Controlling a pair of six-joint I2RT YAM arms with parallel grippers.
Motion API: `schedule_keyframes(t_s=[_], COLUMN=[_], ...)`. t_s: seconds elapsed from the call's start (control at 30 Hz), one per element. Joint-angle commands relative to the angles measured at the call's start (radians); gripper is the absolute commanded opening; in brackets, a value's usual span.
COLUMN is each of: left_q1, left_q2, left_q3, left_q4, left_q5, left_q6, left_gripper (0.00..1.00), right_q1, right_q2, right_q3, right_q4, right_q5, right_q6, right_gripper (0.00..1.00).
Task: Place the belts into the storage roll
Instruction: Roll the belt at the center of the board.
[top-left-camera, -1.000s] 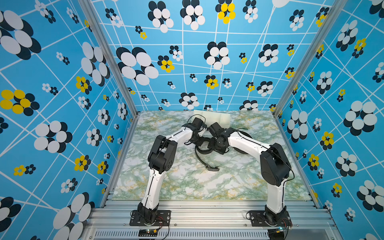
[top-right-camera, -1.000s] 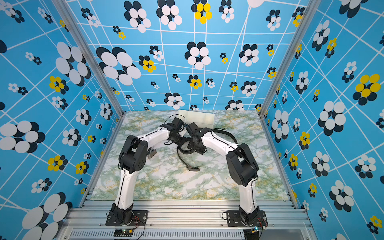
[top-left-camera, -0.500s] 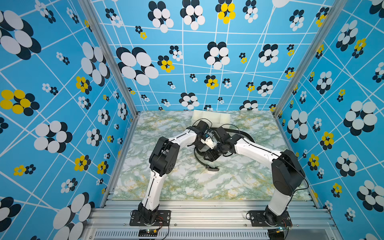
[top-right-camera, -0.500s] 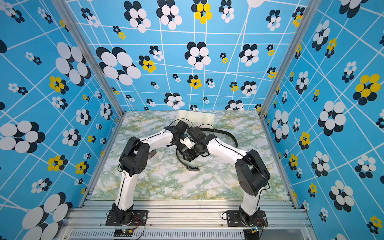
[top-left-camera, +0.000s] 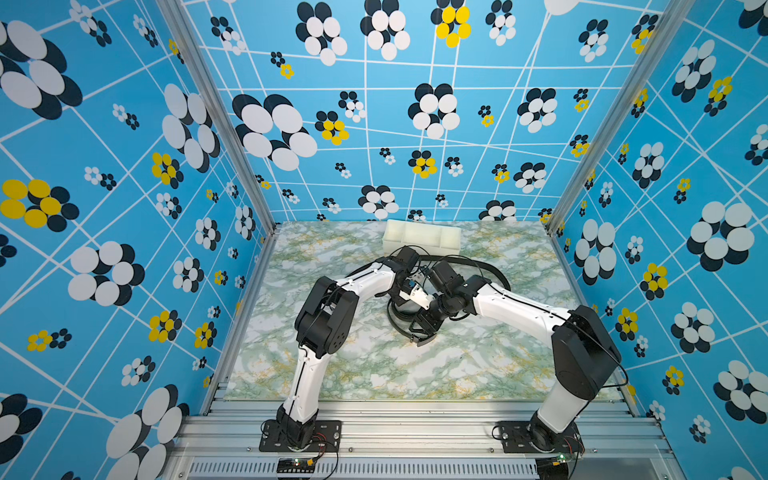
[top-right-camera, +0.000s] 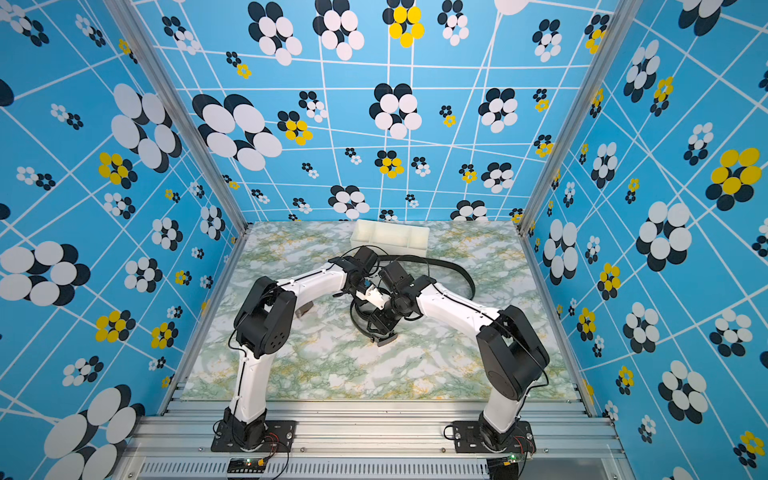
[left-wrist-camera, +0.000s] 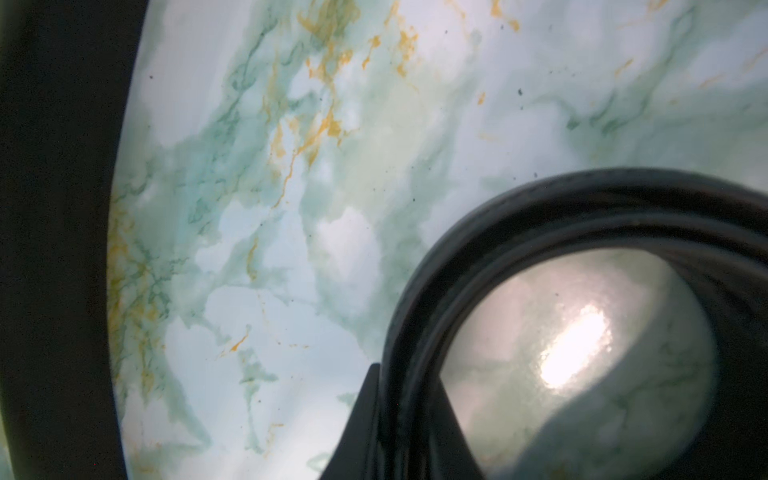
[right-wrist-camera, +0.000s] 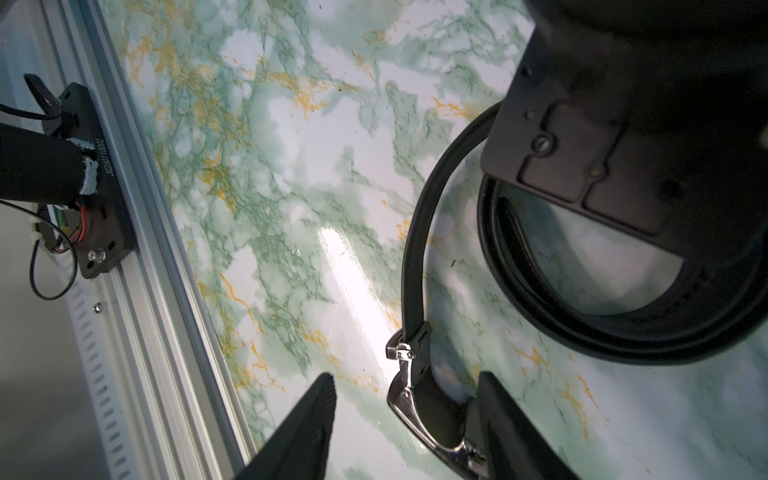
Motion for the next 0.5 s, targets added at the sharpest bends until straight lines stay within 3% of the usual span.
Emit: schedule_keyframes(t_s=[0.0, 0.37, 0.4, 0.43, 0.47], left_q1=[-0.003, 0.002, 0.002, 0.002, 0.002], left_q2=[-0.003, -0.032, -0.033, -0.037, -0.041], left_q3=[-0.070, -0.147, -0.154, -0.163, -0.172], left_q4=[-0.082, -0.047, -0.044, -0.040, -0.037], left_q5=[-0.010, -0.009, -0.012, -0.011, -0.010], left_q6=[0.056, 0.132, 0.138, 0.143, 0.150], left_gripper=[0.00, 0.00, 0.00, 0.00, 0.00], right_q1=[0.033, 0.117, 0.125, 0.132, 0.138], right_q2=[0.012, 0.159, 0.166, 0.174, 0.184], right_q3=[0.055, 0.179, 0.186, 0.192, 0.200], right_q4=[-0.011, 0.039, 0.047, 0.048, 0.047], right_q5=[0.025, 0.237, 0.250, 0.266, 0.275], right_q6=[-0.041, -0.028, -0.029, -0.029, -0.032], right_gripper=[0.59, 0.63, 0.66, 0.93, 0.99])
